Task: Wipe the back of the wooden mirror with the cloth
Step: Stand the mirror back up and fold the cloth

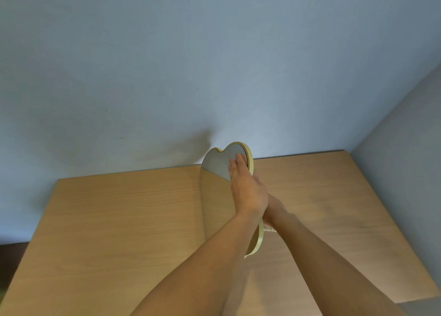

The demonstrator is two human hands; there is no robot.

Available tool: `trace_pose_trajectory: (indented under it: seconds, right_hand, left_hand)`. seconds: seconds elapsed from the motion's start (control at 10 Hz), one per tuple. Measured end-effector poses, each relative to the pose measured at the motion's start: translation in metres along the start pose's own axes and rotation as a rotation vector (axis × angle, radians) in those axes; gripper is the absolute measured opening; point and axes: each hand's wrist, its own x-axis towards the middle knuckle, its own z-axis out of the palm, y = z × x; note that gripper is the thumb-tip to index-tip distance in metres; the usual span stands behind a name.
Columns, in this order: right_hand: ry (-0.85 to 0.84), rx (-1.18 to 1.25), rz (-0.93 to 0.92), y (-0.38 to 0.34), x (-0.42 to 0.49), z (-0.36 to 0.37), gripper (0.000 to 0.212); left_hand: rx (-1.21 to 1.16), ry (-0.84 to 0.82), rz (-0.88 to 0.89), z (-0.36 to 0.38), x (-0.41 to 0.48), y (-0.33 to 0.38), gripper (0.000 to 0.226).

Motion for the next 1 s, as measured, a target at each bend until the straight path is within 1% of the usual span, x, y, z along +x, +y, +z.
trace_pose_trajectory:
  seconds: [0.1, 0.2, 0.3, 0.4, 0.5, 0.6, 0.7, 0.8, 0.9, 1.0]
  right_hand:
    - [0.013, -0.01, -0.056, -0.008, -0.019, -0.002, 0.025]
    - [0.102, 0.027, -0.078, -0.006, -0.034, -0.016, 0.003]
    - [0.278, 0.333, -0.001, -0.004, -0.053, -0.044, 0.047]
    - [0.399, 0.666, -0.011, -0.016, -0.076, -0.073, 0.051]
    - [0.368, 0.979, -0.168, -0.046, -0.092, -0.086, 0.041]
    - [0.289, 1.131, -0.253, -0.085, -0.104, -0.081, 0.036]
    - [0.186, 1.205, -0.283, -0.122, -0.113, -0.065, 0.031]
    - [0.16, 1.192, -0.249, -0.153, -0.112, -0.048, 0.03]
    - [0.112, 1.137, -0.2, -0.187, -0.105, -0.029, 0.028]
    - [0.056, 1.066, -0.173, -0.222, -0.093, -0.007, 0.023]
  left_hand:
    - [-0.026, -0.008, -0.006, -0.002, -0.002, 0.0, 0.07]
    - [-0.121, 0.014, -0.034, -0.01, 0.001, -0.004, 0.049]
    - [-0.321, -0.042, -0.014, -0.023, 0.003, -0.014, 0.022]
    - [-0.499, -0.129, -0.023, -0.041, -0.003, -0.016, 0.034]
    - [-0.536, -0.147, -0.038, -0.061, -0.006, -0.009, 0.04]
    - [-0.731, -0.216, -0.044, -0.081, -0.007, -0.004, 0.033]
    - [-0.729, -0.203, -0.021, -0.104, -0.006, -0.006, 0.024]
    - [-0.726, -0.129, -0.031, -0.131, 0.002, -0.016, 0.014]
    - [-0.726, -0.039, -0.027, -0.168, 0.011, -0.032, 0.015]
    - [-0.751, 0.034, -0.067, -0.209, 0.023, -0.057, 0.017]
